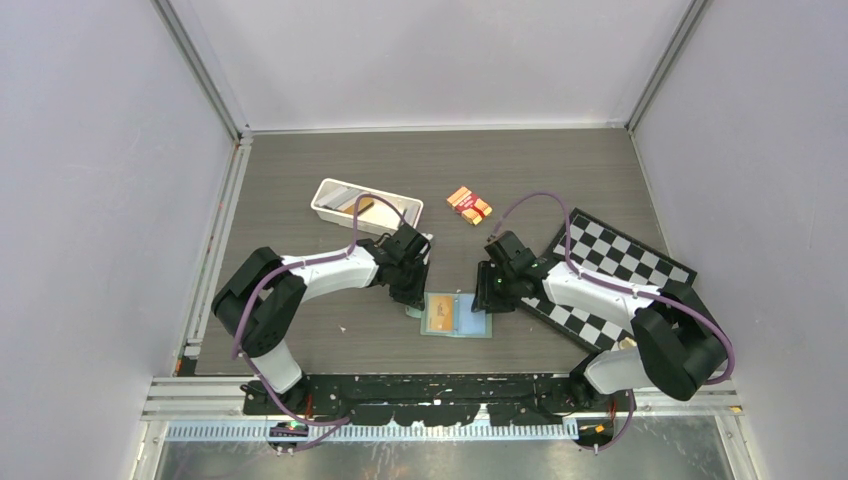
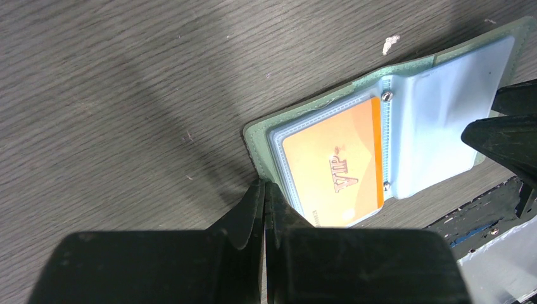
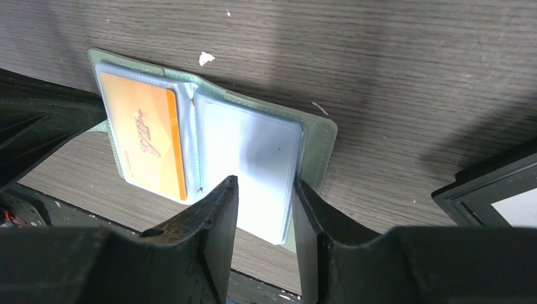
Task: Put the credit cards into the card holder
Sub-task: Turn over the card holder at the center of the board.
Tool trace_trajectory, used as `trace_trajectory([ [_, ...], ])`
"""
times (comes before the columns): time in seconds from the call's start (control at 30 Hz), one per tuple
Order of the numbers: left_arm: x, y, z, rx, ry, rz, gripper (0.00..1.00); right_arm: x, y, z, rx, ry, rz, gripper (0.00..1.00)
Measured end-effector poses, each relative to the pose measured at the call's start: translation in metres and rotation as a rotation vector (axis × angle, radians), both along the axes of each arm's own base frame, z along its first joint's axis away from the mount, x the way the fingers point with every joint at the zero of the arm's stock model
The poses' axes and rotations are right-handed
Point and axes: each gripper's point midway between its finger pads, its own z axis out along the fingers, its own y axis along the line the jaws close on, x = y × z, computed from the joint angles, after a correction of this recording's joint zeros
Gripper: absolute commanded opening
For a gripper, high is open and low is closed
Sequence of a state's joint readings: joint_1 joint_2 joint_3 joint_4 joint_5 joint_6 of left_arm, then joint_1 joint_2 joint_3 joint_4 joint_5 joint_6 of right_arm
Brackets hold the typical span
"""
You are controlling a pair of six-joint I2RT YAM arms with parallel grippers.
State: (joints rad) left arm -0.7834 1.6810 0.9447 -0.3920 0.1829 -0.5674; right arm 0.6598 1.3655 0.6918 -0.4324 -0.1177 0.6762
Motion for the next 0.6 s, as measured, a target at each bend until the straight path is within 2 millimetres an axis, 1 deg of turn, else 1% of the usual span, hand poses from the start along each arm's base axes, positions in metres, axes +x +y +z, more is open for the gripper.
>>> trace_trajectory([
  [0.37, 0.000, 0.000, 0.000, 0.001, 0.001, 0.000, 0.00, 0.000, 0.007, 0.003, 0.035, 0.001, 0.011, 0.29],
  [0.6, 0.000, 0.000, 0.000, 0.001, 0.001, 0.000, 0.00, 0.002, 0.017, 0.009, 0.091, -0.005, 0.024, 0.28],
])
